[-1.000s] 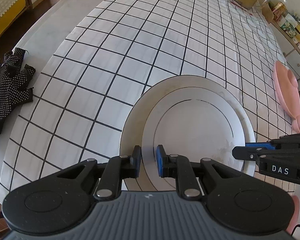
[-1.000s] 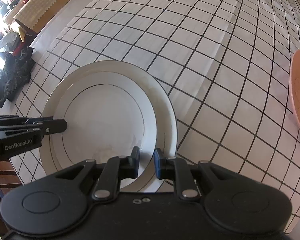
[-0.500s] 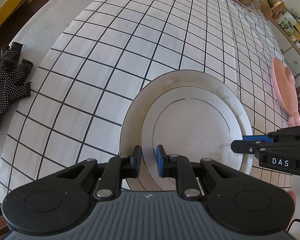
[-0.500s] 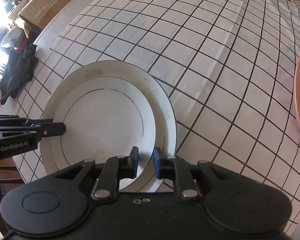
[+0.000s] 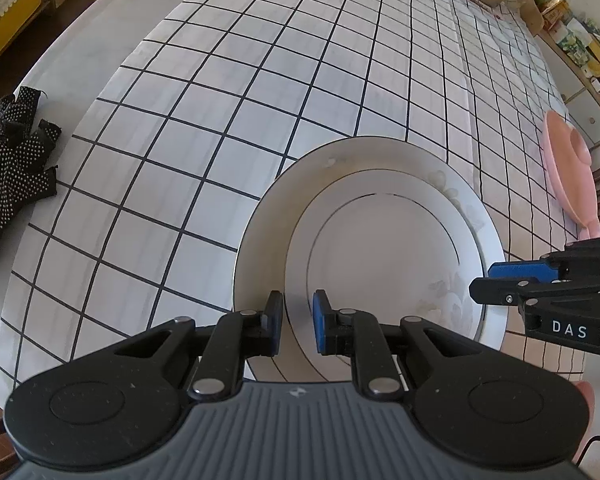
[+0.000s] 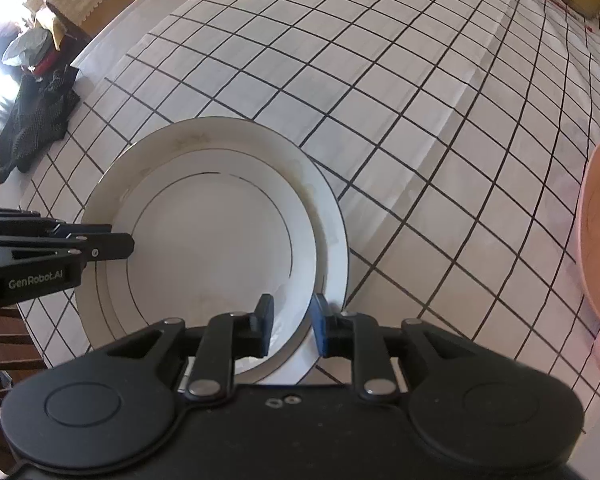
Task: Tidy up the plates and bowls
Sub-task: 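Open both grippers and release the small white plate, then move both grippers forward to the rim of the pink bear-ear plate, then close both grippers on the pink bear-ear plate rim, then carry the pink bear-ear plate back and lower it onto the white plates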
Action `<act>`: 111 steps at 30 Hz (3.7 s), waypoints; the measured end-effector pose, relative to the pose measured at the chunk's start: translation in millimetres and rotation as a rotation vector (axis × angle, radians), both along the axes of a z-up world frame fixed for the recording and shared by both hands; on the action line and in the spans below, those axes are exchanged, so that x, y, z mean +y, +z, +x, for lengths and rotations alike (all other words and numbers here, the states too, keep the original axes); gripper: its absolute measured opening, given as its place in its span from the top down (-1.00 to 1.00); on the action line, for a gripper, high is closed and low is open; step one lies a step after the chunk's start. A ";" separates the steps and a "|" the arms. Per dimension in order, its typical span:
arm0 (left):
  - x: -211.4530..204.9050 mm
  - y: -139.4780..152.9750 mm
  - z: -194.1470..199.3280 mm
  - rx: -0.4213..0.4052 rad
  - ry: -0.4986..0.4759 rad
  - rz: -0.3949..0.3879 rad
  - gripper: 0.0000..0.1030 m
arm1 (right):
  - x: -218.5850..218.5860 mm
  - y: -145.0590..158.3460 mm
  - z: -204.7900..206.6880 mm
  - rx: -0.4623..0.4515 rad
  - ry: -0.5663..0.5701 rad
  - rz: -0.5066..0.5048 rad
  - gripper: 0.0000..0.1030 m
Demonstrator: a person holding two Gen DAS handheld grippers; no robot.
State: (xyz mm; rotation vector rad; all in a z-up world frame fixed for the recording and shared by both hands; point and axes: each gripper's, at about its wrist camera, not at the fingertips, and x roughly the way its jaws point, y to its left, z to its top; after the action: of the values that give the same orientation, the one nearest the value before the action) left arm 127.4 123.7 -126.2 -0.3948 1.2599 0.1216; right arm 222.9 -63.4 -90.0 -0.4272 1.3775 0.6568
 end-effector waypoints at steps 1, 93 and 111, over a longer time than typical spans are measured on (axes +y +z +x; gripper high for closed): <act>-0.4 0.7 0.8 0.005 -0.003 0.005 0.70 | -0.4 0.5 -0.2 -0.001 0.003 0.003 0.59; -265.6 -6.0 296.9 -0.144 -0.392 0.040 0.40 | -293.5 -15.5 181.3 -0.135 -0.639 0.029 0.60; -260.6 1.5 278.7 -0.155 -0.425 0.062 0.74 | -278.6 -12.8 173.1 -0.146 -0.590 -0.005 0.79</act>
State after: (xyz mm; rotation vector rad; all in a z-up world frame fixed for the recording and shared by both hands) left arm 406.1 -136.9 -124.6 -0.0744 1.1587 -0.2273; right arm 396.0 -342.0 -102.8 -0.0565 1.2793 0.1332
